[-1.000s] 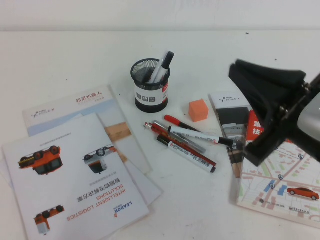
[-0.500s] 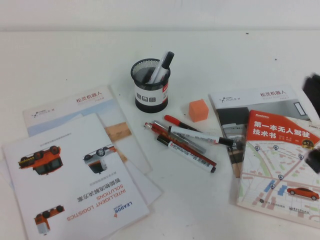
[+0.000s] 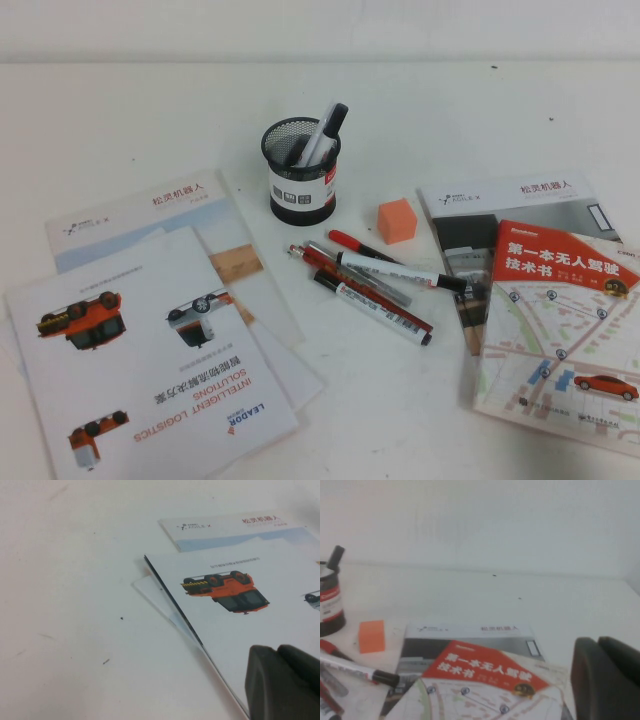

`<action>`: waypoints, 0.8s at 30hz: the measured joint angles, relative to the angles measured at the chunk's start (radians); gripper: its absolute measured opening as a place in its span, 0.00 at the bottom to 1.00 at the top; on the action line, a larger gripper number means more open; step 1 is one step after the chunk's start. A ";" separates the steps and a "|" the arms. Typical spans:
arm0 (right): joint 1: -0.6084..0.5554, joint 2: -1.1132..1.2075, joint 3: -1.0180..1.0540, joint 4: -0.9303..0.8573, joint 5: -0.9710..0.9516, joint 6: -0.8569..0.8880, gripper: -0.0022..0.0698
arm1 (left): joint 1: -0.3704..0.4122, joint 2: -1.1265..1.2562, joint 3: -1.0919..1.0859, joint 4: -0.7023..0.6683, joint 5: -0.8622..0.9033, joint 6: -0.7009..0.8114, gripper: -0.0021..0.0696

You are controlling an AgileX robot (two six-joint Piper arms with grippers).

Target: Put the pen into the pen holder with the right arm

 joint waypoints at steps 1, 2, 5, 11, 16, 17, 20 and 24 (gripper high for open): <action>-0.013 -0.025 0.019 0.007 0.002 0.000 0.00 | 0.000 0.000 0.000 0.000 0.000 0.000 0.03; -0.026 -0.050 0.041 0.019 0.004 0.000 0.00 | 0.000 0.000 0.000 0.000 0.000 0.000 0.03; -0.039 -0.087 0.084 0.052 0.011 0.000 0.00 | 0.000 0.000 0.000 0.000 0.000 0.000 0.03; -0.039 -0.095 0.089 0.072 0.152 0.000 0.00 | 0.000 0.000 0.000 0.000 0.000 0.000 0.03; -0.039 -0.151 0.090 0.013 0.292 0.035 0.00 | 0.000 0.000 0.000 0.000 0.000 0.000 0.03; -0.039 -0.159 0.092 0.001 0.301 0.042 0.00 | 0.000 0.000 0.000 0.000 0.000 0.000 0.03; -0.039 -0.163 0.092 -0.014 0.309 0.077 0.00 | 0.000 0.000 0.000 0.000 0.000 0.000 0.03; -0.039 -0.163 0.092 -0.016 0.311 0.101 0.00 | 0.000 0.000 0.000 0.000 0.000 0.000 0.03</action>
